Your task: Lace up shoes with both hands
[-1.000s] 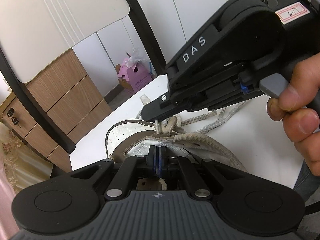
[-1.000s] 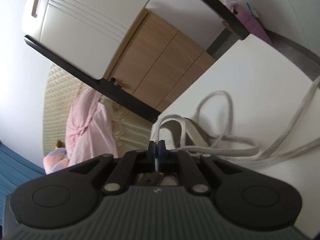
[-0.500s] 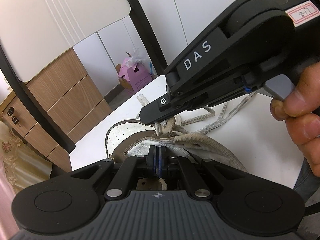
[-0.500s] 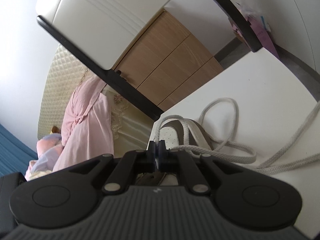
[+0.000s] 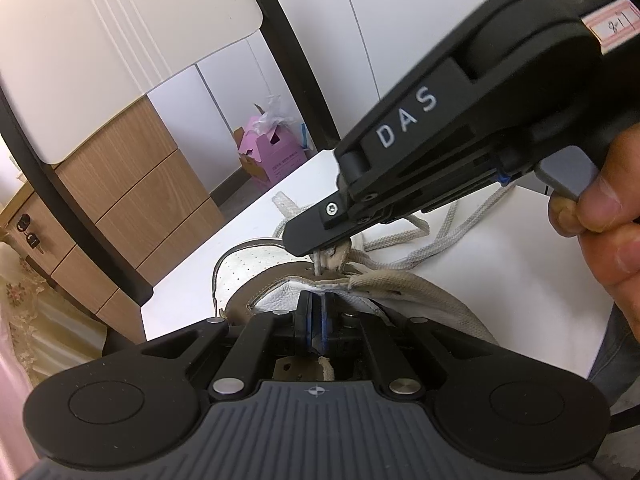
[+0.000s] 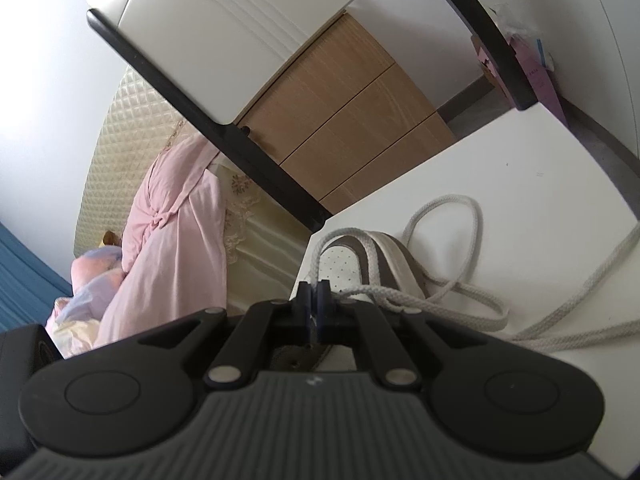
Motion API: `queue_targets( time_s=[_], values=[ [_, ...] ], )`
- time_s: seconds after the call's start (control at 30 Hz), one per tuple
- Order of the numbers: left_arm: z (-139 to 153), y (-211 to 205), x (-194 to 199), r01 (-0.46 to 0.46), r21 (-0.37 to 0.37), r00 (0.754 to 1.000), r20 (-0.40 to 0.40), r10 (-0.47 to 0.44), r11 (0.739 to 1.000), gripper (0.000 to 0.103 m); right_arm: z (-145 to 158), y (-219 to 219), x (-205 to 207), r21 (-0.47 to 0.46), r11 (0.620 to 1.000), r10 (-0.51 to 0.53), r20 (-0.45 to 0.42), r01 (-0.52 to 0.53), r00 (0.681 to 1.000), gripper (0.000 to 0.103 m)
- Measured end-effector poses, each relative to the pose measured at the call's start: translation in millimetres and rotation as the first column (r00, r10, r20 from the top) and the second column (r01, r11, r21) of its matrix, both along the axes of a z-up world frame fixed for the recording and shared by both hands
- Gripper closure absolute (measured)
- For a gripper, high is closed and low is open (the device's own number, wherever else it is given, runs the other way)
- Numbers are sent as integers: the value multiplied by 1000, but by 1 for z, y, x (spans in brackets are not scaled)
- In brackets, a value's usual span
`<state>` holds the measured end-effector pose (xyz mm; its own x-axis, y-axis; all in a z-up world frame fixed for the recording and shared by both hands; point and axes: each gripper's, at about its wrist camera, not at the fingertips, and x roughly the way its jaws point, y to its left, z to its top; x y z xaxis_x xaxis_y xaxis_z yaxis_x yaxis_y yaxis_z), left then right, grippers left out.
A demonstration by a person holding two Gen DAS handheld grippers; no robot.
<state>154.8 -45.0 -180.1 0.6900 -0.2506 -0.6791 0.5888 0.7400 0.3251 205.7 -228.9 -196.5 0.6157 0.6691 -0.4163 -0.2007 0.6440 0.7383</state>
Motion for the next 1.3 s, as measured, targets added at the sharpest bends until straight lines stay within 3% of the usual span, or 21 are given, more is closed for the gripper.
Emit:
queue_targets(
  time_s=[0.23, 0.57, 1.0, 1.1, 1.17, 1.3],
  values=[
    [5, 2, -7, 12, 5, 999, 39, -12, 1000, 91, -4, -5, -1, 20, 1000, -20, -18, 20, 1000, 100],
    [-5, -5, -24, 120, 105, 981, 138, -134, 987, 85, -8, -5, 0, 42, 999, -19, -36, 21, 999, 100],
    [-13, -8, -18, 153, 111, 983, 83, -162, 982, 78, -8, -1, 1, 34, 999, 14, -47, -13, 999, 100],
    [-11, -7, -19, 152, 99, 984, 81, -160, 983, 76, -6, -5, 3, 62, 998, 27, -54, -24, 998, 94],
    [-11, -7, -20, 152, 96, 984, 82, -160, 984, 76, -4, -8, 3, 76, 997, 38, -48, -34, 998, 79],
    [-10, -5, -21, 145, 82, 986, 76, -151, 986, 76, 10, -10, -1, 28, 999, 45, 12, -45, 999, 75]
  ],
)
